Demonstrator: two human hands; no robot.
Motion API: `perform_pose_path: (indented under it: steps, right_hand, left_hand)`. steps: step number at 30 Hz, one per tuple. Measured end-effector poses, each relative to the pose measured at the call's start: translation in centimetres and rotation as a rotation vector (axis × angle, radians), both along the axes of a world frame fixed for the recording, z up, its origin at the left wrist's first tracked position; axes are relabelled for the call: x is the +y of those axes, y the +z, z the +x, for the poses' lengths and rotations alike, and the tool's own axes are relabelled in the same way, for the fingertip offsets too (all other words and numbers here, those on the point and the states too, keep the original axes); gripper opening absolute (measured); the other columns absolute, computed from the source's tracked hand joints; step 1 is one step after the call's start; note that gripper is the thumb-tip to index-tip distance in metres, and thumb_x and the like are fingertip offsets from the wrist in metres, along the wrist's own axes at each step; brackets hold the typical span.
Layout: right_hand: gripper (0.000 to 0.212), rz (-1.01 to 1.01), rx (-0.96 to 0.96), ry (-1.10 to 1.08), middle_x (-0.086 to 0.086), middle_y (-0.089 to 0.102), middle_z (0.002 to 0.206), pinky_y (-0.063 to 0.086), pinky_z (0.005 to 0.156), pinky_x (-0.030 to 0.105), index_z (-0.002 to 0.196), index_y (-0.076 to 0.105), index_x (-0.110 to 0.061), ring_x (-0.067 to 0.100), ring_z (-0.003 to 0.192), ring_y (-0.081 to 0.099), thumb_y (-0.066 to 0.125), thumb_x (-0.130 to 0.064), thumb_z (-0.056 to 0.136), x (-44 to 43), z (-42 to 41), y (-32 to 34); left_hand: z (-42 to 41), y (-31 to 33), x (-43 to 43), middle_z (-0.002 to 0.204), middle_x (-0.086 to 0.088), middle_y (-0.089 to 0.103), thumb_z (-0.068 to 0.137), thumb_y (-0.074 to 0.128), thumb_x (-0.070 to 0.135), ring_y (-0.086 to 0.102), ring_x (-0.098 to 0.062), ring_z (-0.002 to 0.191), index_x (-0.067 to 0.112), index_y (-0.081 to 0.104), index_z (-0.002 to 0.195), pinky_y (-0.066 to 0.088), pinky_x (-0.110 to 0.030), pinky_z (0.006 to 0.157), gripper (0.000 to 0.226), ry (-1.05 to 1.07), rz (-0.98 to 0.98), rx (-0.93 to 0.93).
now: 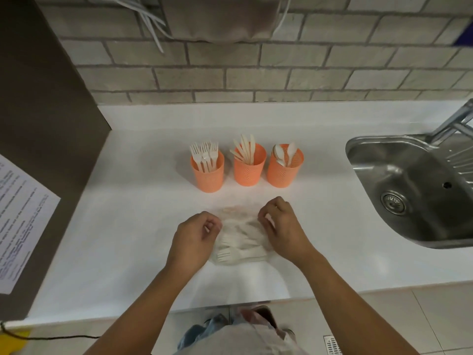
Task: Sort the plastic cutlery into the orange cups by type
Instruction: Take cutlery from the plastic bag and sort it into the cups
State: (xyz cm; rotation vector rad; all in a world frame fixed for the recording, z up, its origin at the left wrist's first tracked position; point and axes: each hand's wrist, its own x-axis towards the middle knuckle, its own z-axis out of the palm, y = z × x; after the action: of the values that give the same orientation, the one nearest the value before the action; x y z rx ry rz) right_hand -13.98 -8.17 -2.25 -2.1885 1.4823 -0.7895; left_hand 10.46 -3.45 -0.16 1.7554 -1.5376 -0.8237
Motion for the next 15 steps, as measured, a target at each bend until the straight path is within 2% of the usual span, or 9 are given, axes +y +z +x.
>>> perform_pose_path:
  steps: [3,5,6,8,9,11,12,14,15]
  right_hand:
    - [0.014,0.036,-0.112,-0.076,-0.006,0.052,0.104,0.052,0.086,0.043,0.101,0.065,-0.019,0.020,0.097,0.056,0.064,-0.006,0.095,-0.6,-1.3,0.3]
    - [0.016,0.068,-0.161,-0.048,-0.007,0.054,0.111,0.051,0.091,0.039,0.110,0.065,-0.022,0.019,0.105,0.055,0.066,-0.019,0.094,-0.3,-1.2,1.1]
    - [0.025,0.095,-0.162,-0.012,-0.008,0.054,0.115,0.049,0.092,0.037,0.116,0.063,-0.024,0.019,0.108,0.054,0.067,-0.029,0.092,-0.1,-0.9,1.5]
    - [0.043,0.128,-0.042,0.054,-0.007,0.053,0.120,0.047,0.092,0.035,0.125,0.061,-0.029,0.019,0.108,0.051,0.067,-0.046,0.086,0.1,0.1,2.0]
    - [0.044,0.123,0.063,0.079,-0.007,0.053,0.119,0.048,0.089,0.038,0.125,0.062,-0.030,0.019,0.104,0.049,0.067,-0.048,0.085,0.1,0.6,1.9]
    - [0.033,0.096,0.205,0.109,-0.006,0.056,0.114,0.051,0.082,0.045,0.117,0.067,-0.027,0.019,0.096,0.046,0.070,-0.038,0.086,0.0,1.1,1.5]
    - [0.026,0.077,0.198,0.112,-0.005,0.058,0.110,0.051,0.080,0.047,0.112,0.069,-0.023,0.021,0.094,0.048,0.071,-0.030,0.087,-0.1,1.0,1.4]
    - [0.015,0.048,0.069,0.078,-0.003,0.061,0.102,0.052,0.078,0.044,0.103,0.070,-0.016,0.023,0.089,0.054,0.072,-0.020,0.089,-0.4,0.2,1.5]
    - [0.008,0.050,-0.015,0.042,-0.002,0.062,0.097,0.052,0.077,0.037,0.097,0.069,-0.013,0.021,0.085,0.057,0.072,-0.016,0.091,-0.5,-0.4,1.9]
  left_hand:
    - [0.6,0.1,0.3,0.081,0.013,0.069,0.093,0.074,0.017,0.060,-0.008,0.072,0.033,0.070,0.089,0.050,-0.024,0.071,0.017,0.052,-0.021,0.053]
    - [0.5,0.3,0.3,0.086,0.012,0.063,0.091,0.077,0.025,0.058,-0.007,0.075,0.035,0.068,0.102,0.048,-0.023,0.073,0.018,0.029,-0.039,0.034]
    - [0.4,0.4,0.3,0.093,0.013,0.057,0.088,0.079,0.032,0.057,-0.006,0.080,0.037,0.065,0.112,0.048,-0.022,0.077,0.028,-0.008,-0.044,-0.014]
    - [-0.2,0.3,-0.1,0.105,0.010,0.047,0.084,0.081,0.044,0.052,-0.006,0.096,0.041,0.059,0.128,0.047,-0.022,0.086,0.049,-0.102,-0.024,-0.145]
    - [-0.6,0.3,-0.4,0.110,0.008,0.044,0.083,0.081,0.046,0.050,-0.010,0.102,0.041,0.060,0.130,0.048,-0.024,0.088,0.052,-0.138,-0.019,-0.218]
    - [-1.1,0.2,-0.9,0.114,0.005,0.047,0.085,0.080,0.038,0.052,-0.016,0.108,0.032,0.069,0.122,0.053,-0.031,0.083,0.039,-0.165,-0.056,-0.358]
    - [-1.1,0.2,-1.1,0.113,0.003,0.050,0.087,0.079,0.033,0.055,-0.020,0.107,0.026,0.073,0.116,0.054,-0.033,0.080,0.031,-0.158,-0.087,-0.404]
    - [-0.9,0.4,-1.3,0.107,0.003,0.057,0.088,0.078,0.030,0.061,-0.019,0.095,0.020,0.076,0.106,0.054,-0.031,0.075,0.021,-0.093,-0.144,-0.371]
    - [-0.7,0.7,-1.3,0.103,0.005,0.059,0.089,0.079,0.030,0.063,-0.015,0.087,0.019,0.076,0.102,0.054,-0.029,0.074,0.017,-0.038,-0.163,-0.294]
